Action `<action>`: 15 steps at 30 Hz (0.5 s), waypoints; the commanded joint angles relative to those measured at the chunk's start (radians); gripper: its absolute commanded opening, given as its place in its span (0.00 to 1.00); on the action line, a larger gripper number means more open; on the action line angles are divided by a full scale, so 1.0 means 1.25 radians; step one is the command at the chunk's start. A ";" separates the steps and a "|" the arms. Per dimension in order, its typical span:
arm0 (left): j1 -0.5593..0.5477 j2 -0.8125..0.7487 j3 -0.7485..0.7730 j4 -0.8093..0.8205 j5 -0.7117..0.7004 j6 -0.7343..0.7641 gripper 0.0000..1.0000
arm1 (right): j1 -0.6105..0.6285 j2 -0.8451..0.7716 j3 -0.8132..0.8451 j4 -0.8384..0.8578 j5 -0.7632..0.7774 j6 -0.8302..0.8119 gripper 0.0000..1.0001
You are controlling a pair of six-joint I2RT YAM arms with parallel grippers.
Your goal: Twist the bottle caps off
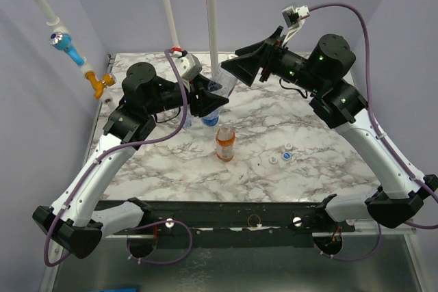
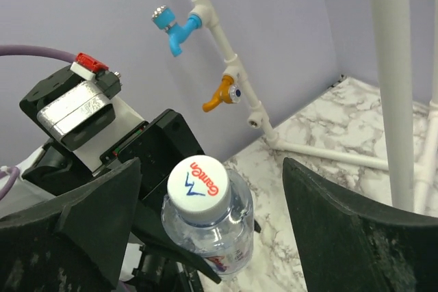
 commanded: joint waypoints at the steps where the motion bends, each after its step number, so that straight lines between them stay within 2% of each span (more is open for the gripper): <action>1: 0.003 -0.009 -0.009 -0.010 -0.055 0.047 0.00 | 0.007 -0.010 0.002 -0.007 0.020 0.016 0.82; 9: 0.004 -0.005 -0.015 -0.009 -0.043 0.044 0.00 | 0.006 -0.005 -0.026 0.031 -0.005 0.037 0.55; 15: 0.003 -0.003 -0.015 -0.008 -0.038 0.037 0.00 | 0.006 0.006 -0.046 0.050 -0.013 0.051 0.47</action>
